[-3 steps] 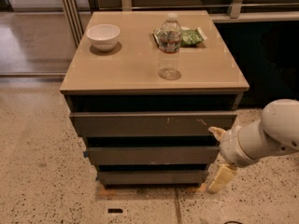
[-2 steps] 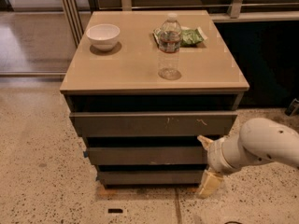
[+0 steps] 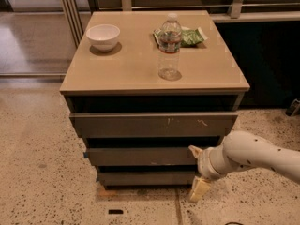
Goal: Open middle drawer
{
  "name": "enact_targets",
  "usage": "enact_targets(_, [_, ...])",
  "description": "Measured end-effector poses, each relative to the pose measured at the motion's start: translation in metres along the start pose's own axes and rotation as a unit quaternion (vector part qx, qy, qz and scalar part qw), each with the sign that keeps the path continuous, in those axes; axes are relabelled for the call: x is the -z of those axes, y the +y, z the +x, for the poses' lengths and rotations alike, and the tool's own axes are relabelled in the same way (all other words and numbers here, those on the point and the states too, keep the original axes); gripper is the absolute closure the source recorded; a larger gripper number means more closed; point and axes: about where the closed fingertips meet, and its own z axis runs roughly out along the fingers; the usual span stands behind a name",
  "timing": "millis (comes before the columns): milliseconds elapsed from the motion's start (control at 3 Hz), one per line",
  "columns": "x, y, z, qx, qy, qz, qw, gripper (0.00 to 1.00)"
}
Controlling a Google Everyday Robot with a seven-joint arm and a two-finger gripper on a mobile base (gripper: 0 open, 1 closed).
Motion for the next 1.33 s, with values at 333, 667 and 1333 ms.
enact_targets(333, [-0.013,0.002,0.010,0.016,0.010,0.012,0.9998,0.00])
enact_targets(667, [-0.032,-0.003,0.023,0.034,0.021,0.030,0.9987,0.00])
enact_targets(1333, [-0.064,-0.031,0.042,0.062,0.032,0.051,0.9962,0.00])
